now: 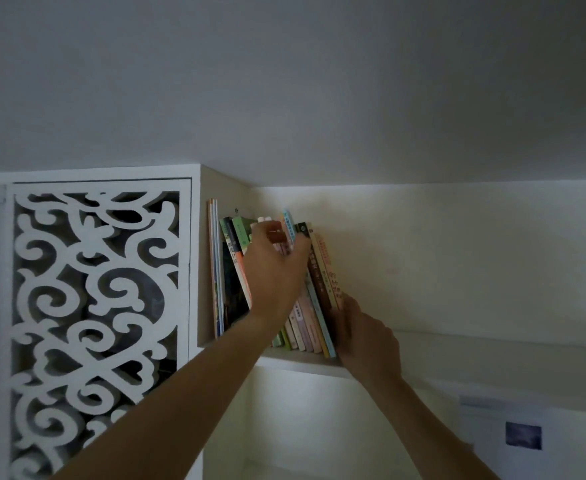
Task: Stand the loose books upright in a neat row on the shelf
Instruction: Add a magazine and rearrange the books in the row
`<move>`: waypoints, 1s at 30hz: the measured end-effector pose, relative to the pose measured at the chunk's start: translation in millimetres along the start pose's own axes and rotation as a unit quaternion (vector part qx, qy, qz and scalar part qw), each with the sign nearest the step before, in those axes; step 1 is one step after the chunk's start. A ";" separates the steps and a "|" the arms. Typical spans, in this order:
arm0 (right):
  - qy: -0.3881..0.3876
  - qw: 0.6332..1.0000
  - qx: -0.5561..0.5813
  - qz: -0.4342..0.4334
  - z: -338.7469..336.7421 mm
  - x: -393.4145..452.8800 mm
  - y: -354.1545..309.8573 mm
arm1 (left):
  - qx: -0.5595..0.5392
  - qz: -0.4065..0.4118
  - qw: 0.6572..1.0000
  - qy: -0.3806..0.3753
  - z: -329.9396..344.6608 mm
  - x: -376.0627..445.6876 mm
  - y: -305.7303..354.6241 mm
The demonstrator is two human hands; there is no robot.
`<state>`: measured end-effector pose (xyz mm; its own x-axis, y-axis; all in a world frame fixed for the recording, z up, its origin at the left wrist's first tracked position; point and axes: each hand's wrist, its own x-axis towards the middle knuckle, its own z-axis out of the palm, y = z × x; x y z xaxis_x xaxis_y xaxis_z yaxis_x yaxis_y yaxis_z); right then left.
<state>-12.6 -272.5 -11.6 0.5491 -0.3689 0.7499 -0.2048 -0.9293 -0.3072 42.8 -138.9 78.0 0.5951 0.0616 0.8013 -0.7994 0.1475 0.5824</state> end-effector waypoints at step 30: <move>0.133 0.973 0.171 -0.075 -49.8 -47.1 -52.0 | -0.132 0.097 0.983 0.086 -15.0 -45.2 9.5</move>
<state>-68.2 -207.5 -1.7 0.3136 -0.2621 0.9127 0.1682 -0.9306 -0.3251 9.6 -125.4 45.3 0.4572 0.2760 0.8454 -0.8633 0.3660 0.3474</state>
